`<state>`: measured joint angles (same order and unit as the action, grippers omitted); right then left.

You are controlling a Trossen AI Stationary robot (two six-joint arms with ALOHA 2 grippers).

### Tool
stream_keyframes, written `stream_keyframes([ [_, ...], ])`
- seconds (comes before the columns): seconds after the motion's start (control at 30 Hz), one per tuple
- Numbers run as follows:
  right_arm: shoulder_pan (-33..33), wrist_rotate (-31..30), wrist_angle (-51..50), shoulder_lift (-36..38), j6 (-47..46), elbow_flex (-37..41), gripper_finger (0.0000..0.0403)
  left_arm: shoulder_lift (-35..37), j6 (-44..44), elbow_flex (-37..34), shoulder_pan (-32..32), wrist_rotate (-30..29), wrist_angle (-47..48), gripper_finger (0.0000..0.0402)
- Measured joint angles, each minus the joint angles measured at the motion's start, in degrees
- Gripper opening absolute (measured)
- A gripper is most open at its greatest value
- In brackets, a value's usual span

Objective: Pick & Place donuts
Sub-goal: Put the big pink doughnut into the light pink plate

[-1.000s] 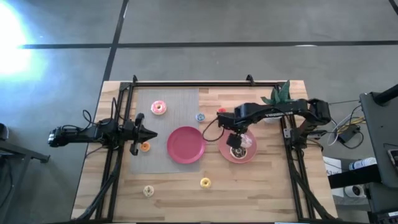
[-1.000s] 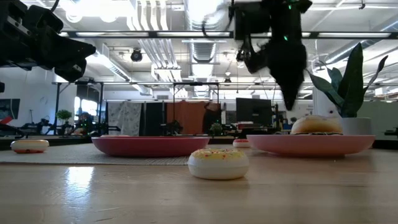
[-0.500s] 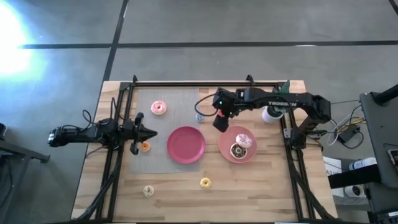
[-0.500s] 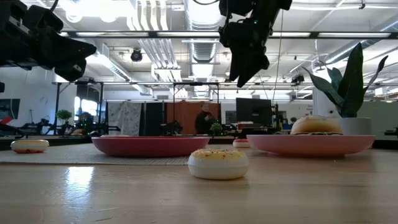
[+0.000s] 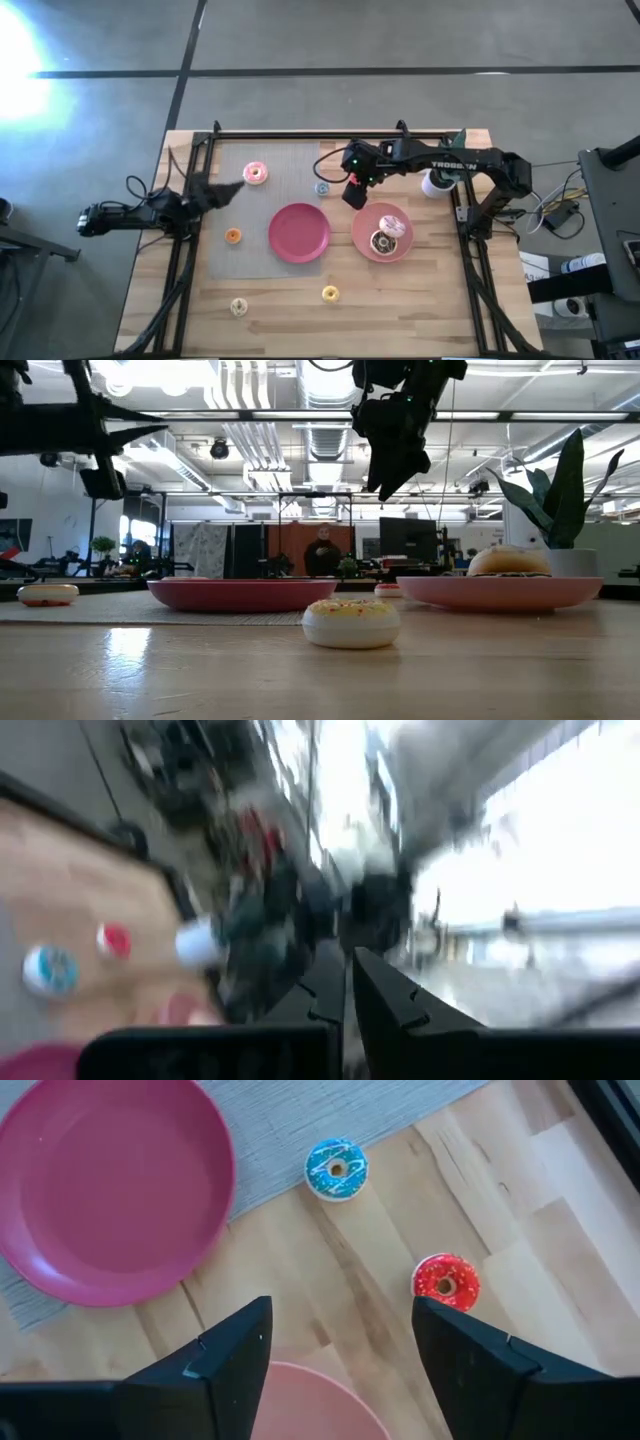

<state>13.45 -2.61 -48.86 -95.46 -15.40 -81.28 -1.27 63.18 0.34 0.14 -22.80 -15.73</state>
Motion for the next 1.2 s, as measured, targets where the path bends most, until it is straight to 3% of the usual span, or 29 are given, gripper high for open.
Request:
stream_keyframes([
  [0.13, 0.0, 0.0, 0.0, 0.0, 0.0, 0.0, 0.0232, -0.3, -2.4, 0.2, 0.0, -10.9, -2.8, 0.0],
  [0.3, 0.0, 0.0, 0.0, 0.0, 0.0, 0.0, 0.0232, -1.5, -10.2, 2.0, 0.0, -17.3, -8.0, 0.0],
  [0.37, 0.0, 0.0, 0.0, 0.0, 0.3, 0.1, 0.0231, -3.4, -13.7, 4.3, 0.0, -17.2, -8.7, 0.0],
  [0.47, 0.0, -0.1, 0.0, 0.0, 1.6, 0.1, 0.023, -8.7, -23.8, 10.2, 0.0, -11.5, -5.8, 0.0],
  [0.53, 0.3, -0.2, 0.0, 0.0, 2.2, 0.1, 0.023, -13.8, -24.1, 15.4, 0.1, -12.7, 2.3, 0.0],
  [0.67, 1.1, -0.1, 0.0, 0.0, 2.3, 0.1, 0.023, -25.5, -18.0, 27.1, 1.4, -19.5, 32.3, 0.0],
  [0.77, 1.8, 0.0, -0.1, 0.0, 2.1, 0.1, 0.023, -33.7, -12.4, 33.2, 4.6, -20.2, 50.2, 0.0001],
  [0.83, 2.2, 0.0, -0.2, 0.0, 2.0, 0.1, 0.023, -37.8, -11.2, 35.8, 7.4, -19.3, 56.0, 0.0007],
  [0.9, 2.5, 0.0, -0.2, 0.0, 1.9, 0.1, 0.0231, -40.7, -13.3, 37.3, 10.9, -15.8, 56.0, 0.0024],
  [1.2, 2.7, 0.1, -0.5, 0.0, 2.5, 0.1, 0.0229, -52.3, -24.2, 39.3, 37.6, 12.3, 51.5, 0.0172],
])
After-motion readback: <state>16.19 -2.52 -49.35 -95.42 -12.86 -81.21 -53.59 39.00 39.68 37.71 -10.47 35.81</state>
